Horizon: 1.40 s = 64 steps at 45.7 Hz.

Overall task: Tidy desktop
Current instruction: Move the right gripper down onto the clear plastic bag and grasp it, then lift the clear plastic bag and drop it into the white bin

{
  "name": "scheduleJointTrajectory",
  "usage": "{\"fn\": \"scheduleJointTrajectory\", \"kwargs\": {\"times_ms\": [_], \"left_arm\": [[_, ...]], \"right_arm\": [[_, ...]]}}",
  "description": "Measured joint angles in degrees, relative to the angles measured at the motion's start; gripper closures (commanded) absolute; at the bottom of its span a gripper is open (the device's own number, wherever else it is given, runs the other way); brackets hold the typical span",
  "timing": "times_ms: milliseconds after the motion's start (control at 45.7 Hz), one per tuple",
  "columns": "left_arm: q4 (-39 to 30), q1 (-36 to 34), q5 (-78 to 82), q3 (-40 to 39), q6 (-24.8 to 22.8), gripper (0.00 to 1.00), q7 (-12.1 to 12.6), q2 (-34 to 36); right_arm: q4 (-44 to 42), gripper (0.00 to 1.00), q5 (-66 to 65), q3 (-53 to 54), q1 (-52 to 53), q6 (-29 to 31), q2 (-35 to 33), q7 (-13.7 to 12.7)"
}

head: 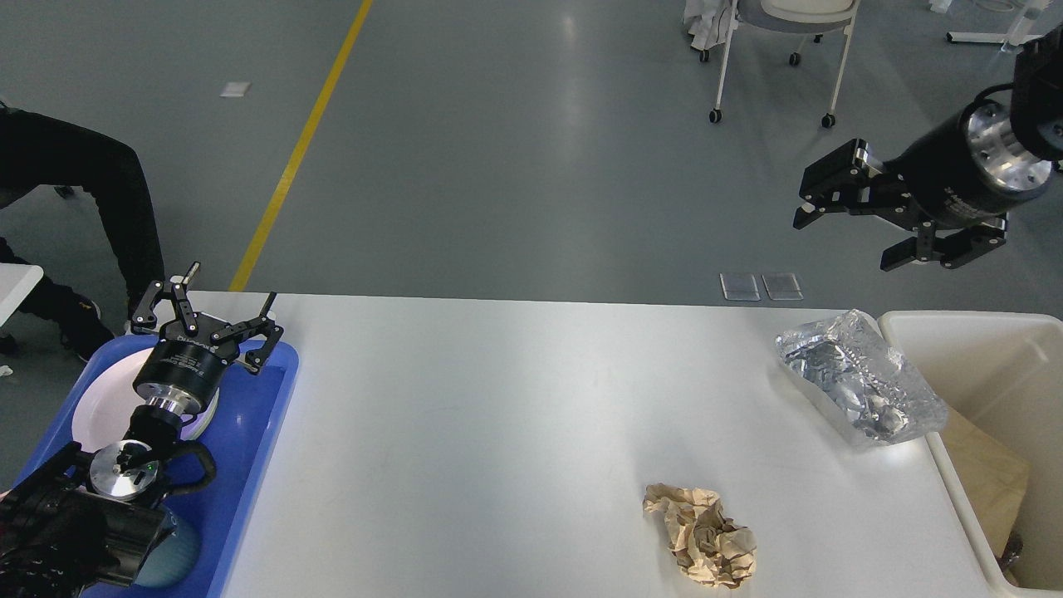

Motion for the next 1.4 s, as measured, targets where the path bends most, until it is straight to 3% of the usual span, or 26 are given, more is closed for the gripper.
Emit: {"fn": "scheduleJointTrajectory", "kwargs": {"times_ms": [197,284,547,788,853,985,1050,1116,1400], "left_arm": [[0.0,0.0,0.0,0.0,0.0,0.04,0.0,0.0],[0.0,0.0,0.0,0.0,0.0,0.04,0.0,0.0],[0.0,0.0,0.0,0.0,0.0,0.04,0.0,0.0],[0.0,0.0,0.0,0.0,0.0,0.04,0.0,0.0],[0.0,0.0,0.0,0.0,0.0,0.04,0.0,0.0],[0.0,0.0,0.0,0.0,0.0,0.04,0.0,0.0],[0.0,0.0,0.0,0.0,0.0,0.04,0.0,0.0],[0.0,0.0,0.0,0.0,0.0,0.04,0.0,0.0],[0.0,0.0,0.0,0.0,0.0,0.04,0.0,0.0]], "right_arm": [[-10.2,0.00,0.8,-0.1,-23.4,-16.7,0.0,0.0],[-14.8,0.00,0.9,1.3,-32.3,-21.4,0.5,0.1],[-28.0,0.00,0.9,16.3,-51.4,-24.2,2.4,0.3],[-40.0,0.04,0.9,20.2,-61.6,-26.0,9.3,0.3],[-42.1,0.16,0.9,21.3,-63.8,-27.2,10.8,0.4],[-43.8,0.56,0.9,23.4,-66.7,-30.1,12.5,0.4],[-43.8,0.85,0.9,23.8,-67.2,-30.9,12.7,0.4],[-43.6,1.00,0.9,23.9,-67.3,-31.2,12.7,0.4],[-42.1,1.00,0.8,23.9,-66.2,-31.7,12.7,0.4]]}}
